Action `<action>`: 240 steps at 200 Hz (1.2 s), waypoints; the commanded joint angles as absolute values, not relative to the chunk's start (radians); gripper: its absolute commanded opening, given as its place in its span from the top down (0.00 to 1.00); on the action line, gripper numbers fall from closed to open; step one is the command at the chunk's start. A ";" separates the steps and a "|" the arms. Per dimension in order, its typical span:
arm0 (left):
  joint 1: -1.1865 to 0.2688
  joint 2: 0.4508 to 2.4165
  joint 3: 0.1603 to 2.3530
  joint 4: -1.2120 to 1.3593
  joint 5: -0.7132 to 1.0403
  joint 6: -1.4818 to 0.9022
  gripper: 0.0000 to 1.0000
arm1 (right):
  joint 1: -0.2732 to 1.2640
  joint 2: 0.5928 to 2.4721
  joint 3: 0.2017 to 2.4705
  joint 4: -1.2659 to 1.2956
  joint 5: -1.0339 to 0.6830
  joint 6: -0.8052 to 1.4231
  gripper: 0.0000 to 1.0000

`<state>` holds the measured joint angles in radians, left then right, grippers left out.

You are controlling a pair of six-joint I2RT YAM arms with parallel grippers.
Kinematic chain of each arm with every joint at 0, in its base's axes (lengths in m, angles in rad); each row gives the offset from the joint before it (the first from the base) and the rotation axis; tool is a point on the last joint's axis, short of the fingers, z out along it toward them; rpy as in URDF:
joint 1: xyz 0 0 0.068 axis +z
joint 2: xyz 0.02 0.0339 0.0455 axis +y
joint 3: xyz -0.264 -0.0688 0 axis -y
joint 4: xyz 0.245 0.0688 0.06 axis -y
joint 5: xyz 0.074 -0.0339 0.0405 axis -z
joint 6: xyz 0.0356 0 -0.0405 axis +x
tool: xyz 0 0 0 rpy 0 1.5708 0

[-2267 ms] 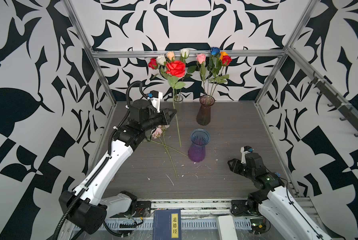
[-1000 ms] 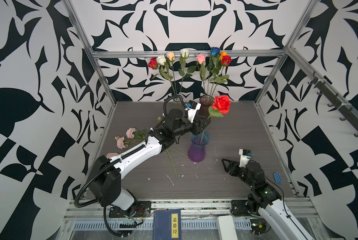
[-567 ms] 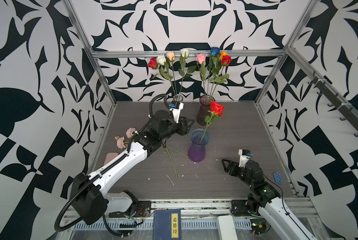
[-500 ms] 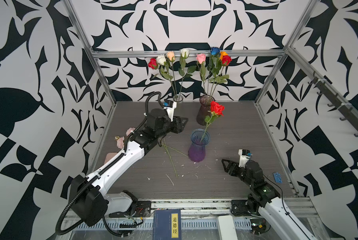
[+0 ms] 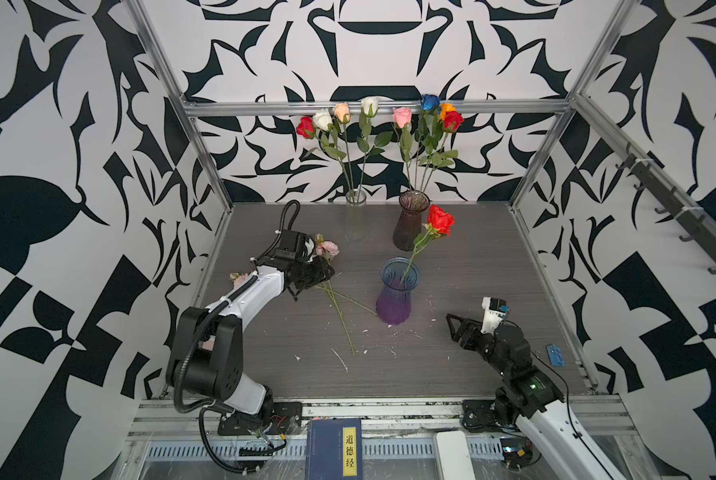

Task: Arrange the flowers into the vase
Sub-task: 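Move the left gripper down to the pink roses and close on their stems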

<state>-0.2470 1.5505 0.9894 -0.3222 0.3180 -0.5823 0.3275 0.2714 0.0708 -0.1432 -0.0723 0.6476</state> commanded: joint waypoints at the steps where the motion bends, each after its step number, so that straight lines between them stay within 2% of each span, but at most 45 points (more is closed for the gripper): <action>1: -0.162 1.560 0.918 -0.220 0.401 -0.739 0.52 | 0.333 0.259 0.059 -0.187 -0.044 0.655 0.22; 33: -0.103 1.569 0.882 -0.174 0.397 -0.820 0.50 | 0.333 0.278 0.063 -0.186 -0.037 0.655 0.22; 74: -0.097 1.604 0.875 -0.189 0.373 -0.964 0.52 | 0.333 0.285 0.067 -0.198 -0.010 0.666 0.23; 104: -0.097 1.640 0.893 -0.196 0.325 -1.000 0.51 | 0.333 0.282 0.067 -0.198 -0.012 0.664 0.27; 194: -0.097 1.770 0.931 -0.183 0.220 -1.078 0.55 | 0.333 0.255 0.063 -0.211 -0.009 0.670 0.28; 213: -0.097 1.781 0.927 -0.161 0.225 -1.088 0.63 | 0.333 0.257 0.063 -0.209 -0.011 0.669 0.28; 229: -0.097 1.776 0.919 -0.140 0.237 -1.092 0.79 | 0.333 0.258 0.063 -0.209 -0.008 0.671 0.28; 240: -0.097 1.759 0.913 -0.128 0.237 -1.092 0.86 | 0.332 0.261 0.063 -0.207 -0.008 0.671 0.28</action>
